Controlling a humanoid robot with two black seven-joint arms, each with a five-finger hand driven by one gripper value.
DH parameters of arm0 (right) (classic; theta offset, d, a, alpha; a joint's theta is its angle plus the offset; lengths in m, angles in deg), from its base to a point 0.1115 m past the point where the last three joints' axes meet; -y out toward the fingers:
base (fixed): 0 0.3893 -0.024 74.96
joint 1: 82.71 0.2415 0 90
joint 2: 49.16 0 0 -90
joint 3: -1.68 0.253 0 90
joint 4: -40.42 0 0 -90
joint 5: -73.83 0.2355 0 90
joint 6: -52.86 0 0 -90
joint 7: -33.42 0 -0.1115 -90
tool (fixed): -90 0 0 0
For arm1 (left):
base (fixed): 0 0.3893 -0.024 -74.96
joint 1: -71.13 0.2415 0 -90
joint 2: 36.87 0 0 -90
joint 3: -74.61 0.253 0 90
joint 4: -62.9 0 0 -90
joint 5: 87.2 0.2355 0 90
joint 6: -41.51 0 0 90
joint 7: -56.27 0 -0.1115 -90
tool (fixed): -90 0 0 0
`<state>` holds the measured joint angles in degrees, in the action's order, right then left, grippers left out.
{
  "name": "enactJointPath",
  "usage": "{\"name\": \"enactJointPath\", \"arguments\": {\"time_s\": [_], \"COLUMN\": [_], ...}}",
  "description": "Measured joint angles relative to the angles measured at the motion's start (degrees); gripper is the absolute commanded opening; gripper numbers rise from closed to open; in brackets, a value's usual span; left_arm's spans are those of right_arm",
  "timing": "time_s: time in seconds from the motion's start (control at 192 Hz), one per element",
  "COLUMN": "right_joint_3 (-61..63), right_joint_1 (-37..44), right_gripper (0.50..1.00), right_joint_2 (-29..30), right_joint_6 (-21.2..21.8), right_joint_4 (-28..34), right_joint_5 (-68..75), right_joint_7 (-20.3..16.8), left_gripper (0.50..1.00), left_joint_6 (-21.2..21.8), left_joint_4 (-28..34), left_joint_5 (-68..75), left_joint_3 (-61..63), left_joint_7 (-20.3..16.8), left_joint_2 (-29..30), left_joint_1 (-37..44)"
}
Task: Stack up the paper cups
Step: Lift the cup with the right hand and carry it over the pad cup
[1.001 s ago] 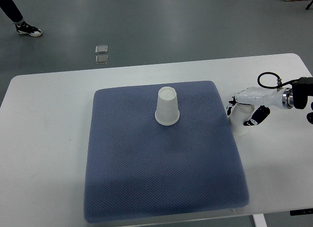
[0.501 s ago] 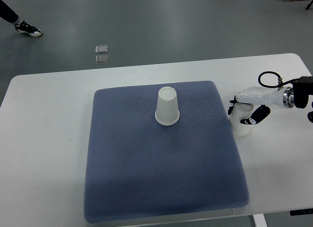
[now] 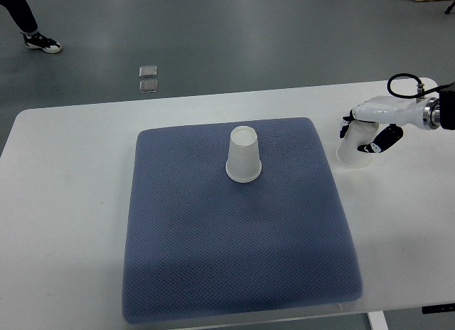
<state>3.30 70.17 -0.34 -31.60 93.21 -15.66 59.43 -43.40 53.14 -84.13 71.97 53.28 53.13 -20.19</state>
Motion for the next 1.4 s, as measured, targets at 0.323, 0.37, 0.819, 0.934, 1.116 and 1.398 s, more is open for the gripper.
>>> {"name": "enactJointPath", "arguments": {"time_s": [0.323,0.37,0.819,0.934,1.116,1.398], "right_joint_3": [0.22,0.22,0.39,0.90,1.04,1.10], "right_joint_1": [9.56,11.23,19.70,19.79,19.79,18.88], "right_gripper": [0.650,0.650,0.650,0.652,0.652,0.652], "right_joint_2": [0.56,1.04,10.26,12.62,14.54,16.44], "right_joint_6": [4.66,5.64,13.86,14.45,15.00,14.82], "right_joint_4": [0.74,1.05,4.55,4.76,4.88,5.04], "right_joint_5": [2.64,2.83,8.26,8.52,10.43,10.99], "right_joint_7": [0.02,0.01,0.12,0.12,0.12,-0.15], "left_gripper": [1.000,1.000,1.000,1.000,1.000,1.000], "left_joint_6": [0.00,0.00,0.02,0.02,0.02,0.02], "left_joint_4": [0.00,0.01,0.00,0.00,0.00,0.00], "left_joint_5": [0.00,0.00,0.00,0.00,0.00,0.00], "left_joint_3": [0.00,0.00,0.00,0.00,0.01,0.01], "left_joint_7": [0.00,0.00,0.00,0.00,0.00,0.00], "left_joint_2": [0.00,0.00,0.00,0.00,0.00,0.00], "left_joint_1": [0.00,0.00,-0.01,-0.03,0.00,0.00]}}
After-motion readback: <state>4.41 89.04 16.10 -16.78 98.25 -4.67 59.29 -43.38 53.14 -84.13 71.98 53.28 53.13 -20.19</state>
